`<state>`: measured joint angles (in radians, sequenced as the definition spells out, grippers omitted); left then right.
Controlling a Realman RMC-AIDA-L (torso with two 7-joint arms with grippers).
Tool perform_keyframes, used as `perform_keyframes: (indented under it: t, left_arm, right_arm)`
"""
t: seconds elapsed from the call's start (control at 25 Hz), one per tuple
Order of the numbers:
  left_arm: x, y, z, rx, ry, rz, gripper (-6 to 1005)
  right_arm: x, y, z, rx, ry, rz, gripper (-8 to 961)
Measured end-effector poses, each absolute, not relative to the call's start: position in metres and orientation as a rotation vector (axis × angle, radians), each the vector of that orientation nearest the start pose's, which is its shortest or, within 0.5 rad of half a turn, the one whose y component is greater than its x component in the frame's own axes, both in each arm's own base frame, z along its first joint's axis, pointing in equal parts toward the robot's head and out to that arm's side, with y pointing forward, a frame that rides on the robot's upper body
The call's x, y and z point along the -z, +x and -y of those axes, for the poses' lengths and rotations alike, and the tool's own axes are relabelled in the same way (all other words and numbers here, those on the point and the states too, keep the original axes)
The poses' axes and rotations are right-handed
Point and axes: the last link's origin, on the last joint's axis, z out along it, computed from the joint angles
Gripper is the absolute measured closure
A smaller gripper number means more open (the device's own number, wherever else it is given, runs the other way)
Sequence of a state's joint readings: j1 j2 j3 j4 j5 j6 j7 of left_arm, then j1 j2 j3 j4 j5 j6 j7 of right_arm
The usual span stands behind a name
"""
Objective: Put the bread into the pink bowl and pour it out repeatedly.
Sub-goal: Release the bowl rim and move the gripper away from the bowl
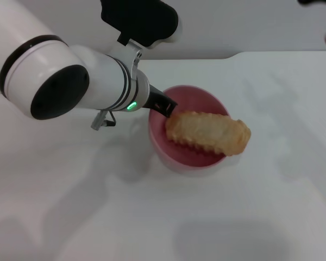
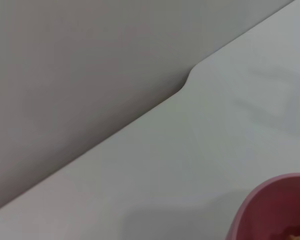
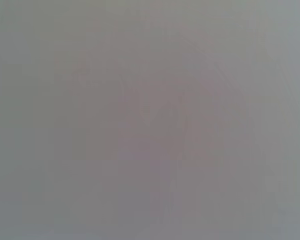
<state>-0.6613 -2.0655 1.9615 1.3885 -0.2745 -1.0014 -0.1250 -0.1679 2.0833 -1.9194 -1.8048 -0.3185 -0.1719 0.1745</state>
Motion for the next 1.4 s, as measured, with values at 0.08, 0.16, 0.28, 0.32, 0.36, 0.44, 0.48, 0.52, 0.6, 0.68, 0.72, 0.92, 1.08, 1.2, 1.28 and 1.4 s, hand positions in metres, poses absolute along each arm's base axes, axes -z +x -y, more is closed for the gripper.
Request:
perform_keyframes:
  t: [0.08, 0.16, 0.28, 0.32, 0.36, 0.44, 0.48, 0.52, 0.6, 0.68, 0.72, 0.92, 1.08, 1.2, 1.28, 1.4]
  left_arm:
    - [0.076, -0.106, -0.372, -0.178, -2.311, 0.723, 952]
    - [0.079, -0.109, -0.373, -0.162, -2.315, 0.747, 952]
    - [0.08, -0.109, -0.373, -0.148, -2.317, 0.758, 952]
    - [0.082, -0.108, -0.373, -0.13, -2.323, 0.77, 952]
    - [0.084, -0.109, -0.373, -0.115, -2.329, 0.787, 952]
    - [0.086, -0.109, -0.374, -0.115, -2.33, 0.792, 953]
    - [0.086, -0.109, -0.374, -0.115, -2.33, 0.792, 953]
    - [0.086, -0.109, -0.374, -0.115, -2.33, 0.792, 953]
    - [0.087, -0.11, -0.375, -0.107, -2.323, 0.811, 953]
    - [0.087, -0.109, -0.376, -0.098, -2.32, 0.819, 953]
    - [0.087, -0.109, -0.376, -0.094, -2.318, 0.824, 953]
    - [0.09, -0.112, -0.375, -0.091, -2.306, 0.865, 953]
    - [0.092, -0.115, -0.374, -0.091, -2.303, 0.89, 953]
    - [0.096, -0.124, -0.374, -0.1, -2.297, 0.941, 953]
    - [0.097, -0.126, -0.374, -0.103, -2.296, 0.952, 953]
    - [0.098, -0.134, -0.373, -0.107, -2.286, 0.981, 953]
  right_arm:
    - [-0.057, 0.142, -0.295, -0.687, -1.722, -0.053, 291]
    - [-0.057, 0.161, -0.295, -0.732, -1.698, -0.086, 291]
    - [-0.052, 0.194, -0.297, -0.701, -1.677, -0.174, 291]
    - [-0.05, 0.207, -0.296, -0.684, -1.671, -0.203, 291]
    - [-0.05, 0.228, -0.293, -0.691, -1.639, -0.241, 292]
    - [-0.052, 0.238, -0.292, -0.703, -1.612, -0.263, 292]
    - [-0.055, 0.251, -0.29, -0.717, -1.566, -0.296, 292]
    - [-0.059, 0.261, -0.289, -0.721, -1.525, -0.322, 292]
    - [-0.065, 0.284, -0.286, -0.688, -1.435, -0.381, 292]
    - [-0.067, 0.3, -0.284, -0.633, -1.382, -0.409, 293]
    - [-0.068, 0.306, -0.282, -0.608, -1.365, -0.418, 293]
    - [-0.065, 0.315, -0.275, -0.582, -1.352, -0.437, 293]
    - [-0.059, 0.314, -0.275, -0.585, -1.367, -0.446, 294]
    - [-0.058, 0.313, -0.275, -0.587, -1.371, -0.445, 291]
    - [-0.058, 0.313, -0.276, -0.586, -1.375, -0.447, 286]
    - [-0.056, 0.314, -0.278, -0.581, -1.382, -0.451, 279]
